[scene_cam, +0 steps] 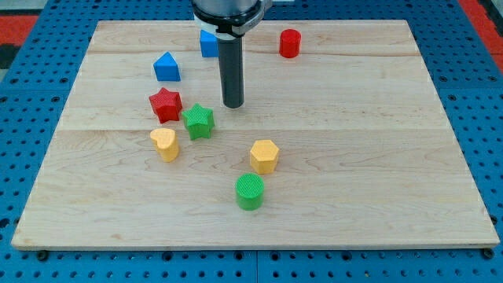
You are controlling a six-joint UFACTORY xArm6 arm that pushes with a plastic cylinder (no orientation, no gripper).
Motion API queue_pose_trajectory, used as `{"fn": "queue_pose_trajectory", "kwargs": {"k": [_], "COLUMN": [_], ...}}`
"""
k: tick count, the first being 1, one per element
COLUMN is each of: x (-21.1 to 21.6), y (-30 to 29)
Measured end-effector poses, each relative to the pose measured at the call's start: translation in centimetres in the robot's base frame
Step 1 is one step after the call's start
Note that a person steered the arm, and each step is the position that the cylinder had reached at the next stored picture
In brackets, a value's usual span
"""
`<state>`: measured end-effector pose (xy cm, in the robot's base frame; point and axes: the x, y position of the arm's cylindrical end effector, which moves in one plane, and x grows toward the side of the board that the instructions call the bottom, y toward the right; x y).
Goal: Keep the yellow hexagon between the green star and green circle
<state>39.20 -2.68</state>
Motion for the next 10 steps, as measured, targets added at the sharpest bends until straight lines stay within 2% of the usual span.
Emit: {"fn": "queue_pose_trajectory", "kwargs": {"k": [2, 3, 4, 6, 7, 9, 10], "x": [0.7, 1.4, 1.4, 5.1, 7.4, 10.0, 10.0], "y": [3.1, 0.4, 1.6, 9.0, 9.6, 8.4, 3.9]}}
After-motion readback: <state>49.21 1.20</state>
